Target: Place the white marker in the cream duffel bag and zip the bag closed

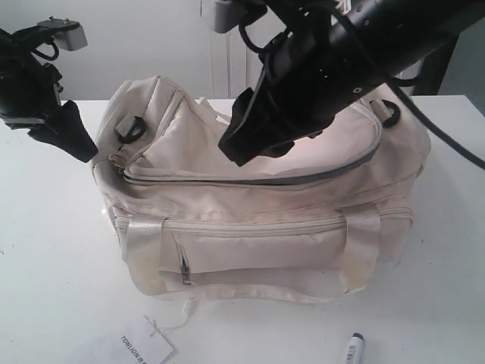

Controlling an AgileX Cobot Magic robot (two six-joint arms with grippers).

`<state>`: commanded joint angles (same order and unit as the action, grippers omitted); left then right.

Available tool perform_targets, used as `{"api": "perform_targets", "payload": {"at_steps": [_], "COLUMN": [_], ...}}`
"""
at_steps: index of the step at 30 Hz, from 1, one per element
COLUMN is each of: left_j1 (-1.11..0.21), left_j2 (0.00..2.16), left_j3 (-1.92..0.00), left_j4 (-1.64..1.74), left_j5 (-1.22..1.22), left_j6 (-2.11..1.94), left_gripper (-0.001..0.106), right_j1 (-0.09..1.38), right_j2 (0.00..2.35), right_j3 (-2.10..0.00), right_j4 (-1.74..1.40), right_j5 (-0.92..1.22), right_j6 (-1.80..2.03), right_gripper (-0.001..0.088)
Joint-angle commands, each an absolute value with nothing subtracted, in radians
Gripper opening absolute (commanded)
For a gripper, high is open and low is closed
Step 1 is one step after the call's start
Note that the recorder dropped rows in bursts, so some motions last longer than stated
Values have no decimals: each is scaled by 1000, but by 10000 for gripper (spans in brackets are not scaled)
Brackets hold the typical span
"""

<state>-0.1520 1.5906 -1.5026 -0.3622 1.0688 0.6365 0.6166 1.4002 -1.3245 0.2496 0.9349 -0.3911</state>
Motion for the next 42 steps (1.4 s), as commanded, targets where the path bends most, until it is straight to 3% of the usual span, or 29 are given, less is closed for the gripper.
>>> {"api": "perform_targets", "payload": {"at_steps": [13,18,28,42], "left_j1": [-154,-237,-447,-461], "left_j2": [1486,1488,1492,1503], "left_j3": [-1500,-1496,-1447,-1233], "left_j4": [-642,-586,-331,-421], "left_j5": [1197,1195,1032,767], "left_j6": [1043,1055,1024,1164], "left_gripper": [536,536,536,536], "right_j1": [617,617,617,617], "right_j2": [1387,1387,1387,1387], "right_j3": [-1325,-1325,-1325,-1325], "right_j4": [110,56,42,29], "right_j5": [1027,1052,1058,1060], "right_j6": [-232,-200,-178,-178], "right_gripper": [425,425,425,425]}}
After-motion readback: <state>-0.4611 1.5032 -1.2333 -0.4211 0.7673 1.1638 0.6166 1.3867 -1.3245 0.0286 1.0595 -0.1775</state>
